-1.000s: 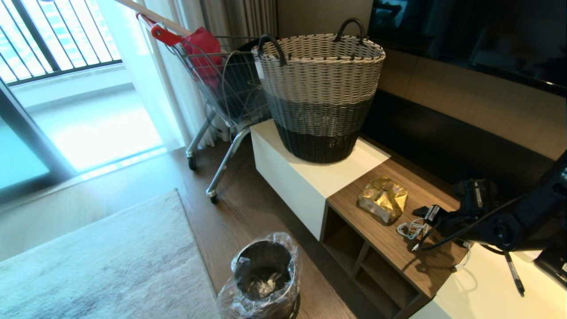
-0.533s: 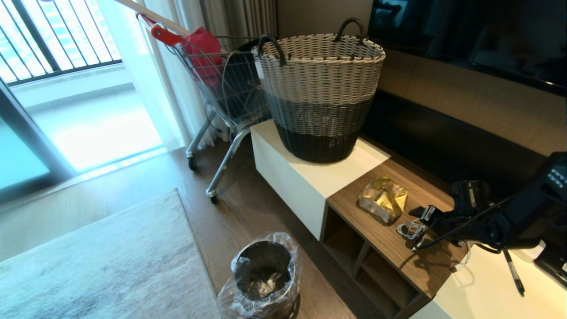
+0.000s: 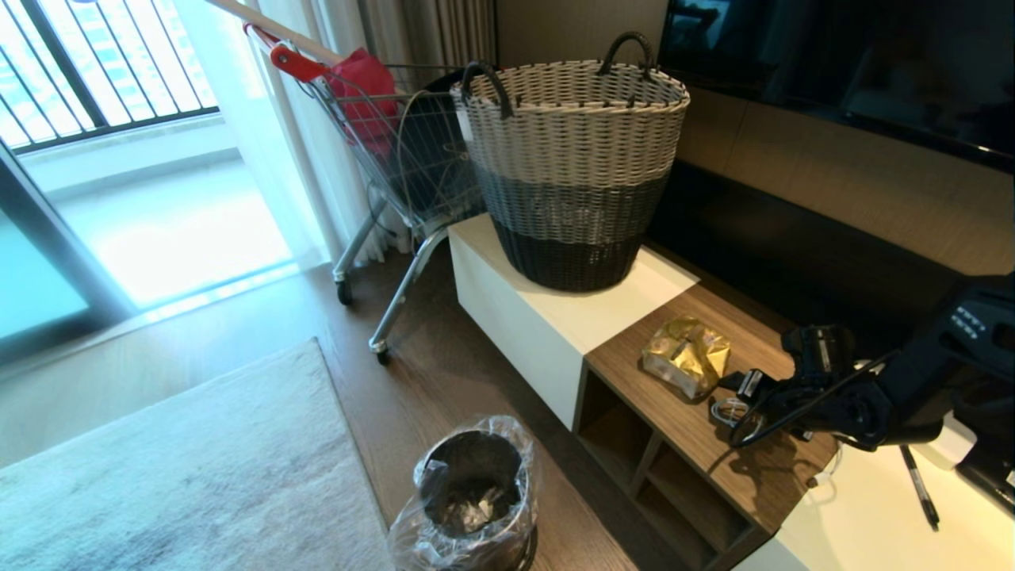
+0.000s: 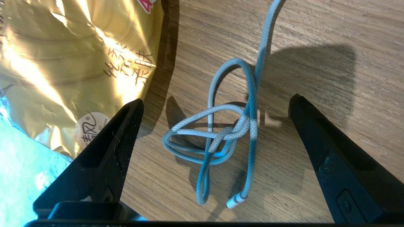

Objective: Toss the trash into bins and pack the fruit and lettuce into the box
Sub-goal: Pick up the data cable

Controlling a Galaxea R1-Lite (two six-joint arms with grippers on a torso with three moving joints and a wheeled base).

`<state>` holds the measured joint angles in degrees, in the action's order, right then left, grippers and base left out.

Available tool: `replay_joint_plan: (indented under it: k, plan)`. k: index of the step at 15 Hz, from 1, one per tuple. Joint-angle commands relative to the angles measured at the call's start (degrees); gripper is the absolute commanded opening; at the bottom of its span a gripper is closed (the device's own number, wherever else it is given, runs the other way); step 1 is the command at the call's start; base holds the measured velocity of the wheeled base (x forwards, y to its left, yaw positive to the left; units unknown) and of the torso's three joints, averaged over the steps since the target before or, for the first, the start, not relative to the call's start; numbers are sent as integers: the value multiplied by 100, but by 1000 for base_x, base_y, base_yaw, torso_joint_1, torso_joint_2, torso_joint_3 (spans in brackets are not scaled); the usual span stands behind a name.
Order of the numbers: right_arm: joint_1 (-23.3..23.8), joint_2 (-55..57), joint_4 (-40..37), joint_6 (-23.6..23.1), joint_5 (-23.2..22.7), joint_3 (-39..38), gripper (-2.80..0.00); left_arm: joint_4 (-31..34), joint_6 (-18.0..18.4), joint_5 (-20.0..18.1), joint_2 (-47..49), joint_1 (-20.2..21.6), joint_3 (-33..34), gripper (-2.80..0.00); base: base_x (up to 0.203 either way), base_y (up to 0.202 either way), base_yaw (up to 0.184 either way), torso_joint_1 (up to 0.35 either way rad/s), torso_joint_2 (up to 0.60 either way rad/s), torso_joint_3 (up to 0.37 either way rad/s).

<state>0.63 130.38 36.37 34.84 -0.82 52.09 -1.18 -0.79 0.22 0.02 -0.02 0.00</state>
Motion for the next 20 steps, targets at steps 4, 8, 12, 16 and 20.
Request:
replay_joint_plan:
  k: [4,8,12,16,20]
  plan:
    - [7,60,19,-39,3,3,-280,-5,0,5,6,0,0,-280,0,0,0,0,0,0]
    - [7,119,45,-144,3,3,-280,-5,0,5,-2,2,0,-280,0,0,0,0,0,0]
    - [104,126,37,-127,3,3,-280,-5,0,5,-2,-6,0,-280,0,0,0,0,0,0]
    - [145,-38,37,-127,3,-41,-280,-5,0,5,-2,-3,0,-280,0,0,0,0,0,0]
    - [137,-602,13,-135,3,-198,-280,-5,0,5,1,-4,0,-280,0,0,0,0,0,0]
